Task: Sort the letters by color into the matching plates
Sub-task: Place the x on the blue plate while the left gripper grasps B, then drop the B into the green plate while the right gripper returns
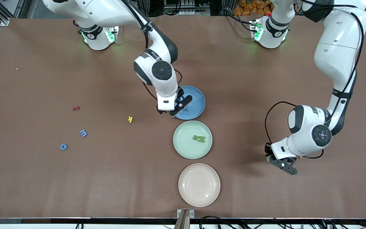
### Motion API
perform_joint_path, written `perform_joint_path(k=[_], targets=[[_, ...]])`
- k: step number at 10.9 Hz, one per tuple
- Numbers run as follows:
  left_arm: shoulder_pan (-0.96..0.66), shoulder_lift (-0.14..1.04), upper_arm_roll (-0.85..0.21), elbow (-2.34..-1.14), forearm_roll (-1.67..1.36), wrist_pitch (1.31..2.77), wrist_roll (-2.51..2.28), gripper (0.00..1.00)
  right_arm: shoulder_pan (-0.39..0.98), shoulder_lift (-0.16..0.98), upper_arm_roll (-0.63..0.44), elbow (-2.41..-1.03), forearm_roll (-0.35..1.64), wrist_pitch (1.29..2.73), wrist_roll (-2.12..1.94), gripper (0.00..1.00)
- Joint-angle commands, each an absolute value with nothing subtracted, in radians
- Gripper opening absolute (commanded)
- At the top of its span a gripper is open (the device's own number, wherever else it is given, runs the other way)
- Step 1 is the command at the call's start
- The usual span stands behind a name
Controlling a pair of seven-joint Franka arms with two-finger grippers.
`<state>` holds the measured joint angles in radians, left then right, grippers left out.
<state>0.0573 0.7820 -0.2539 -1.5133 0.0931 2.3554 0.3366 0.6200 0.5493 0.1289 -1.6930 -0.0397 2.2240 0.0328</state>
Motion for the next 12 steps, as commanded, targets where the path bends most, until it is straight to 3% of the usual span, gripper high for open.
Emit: perform_joint_path(k=[1, 7, 12], targets=[[-0.013, 0.759, -0.273, -1.511, 0.074, 2.342, 0.173, 0.00, 0.488, 0.479, 0.141, -1.703, -0.040, 2.168, -0.032, 1.00], [-0.205, 0.765, -0.267, -1.445, 0.064, 2.344, -0.105, 0.00, 0.204, 0.427, 0.132, -1.712, -0.041, 2.074, -0.386, 1.00], [-0.356, 0.802, -0.256, -1.413, 0.071, 2.358, -0.380, 0.00, 0.111, 0.419, 0.017, -1.750, -0.041, 2.092, -0.581, 1.00]])
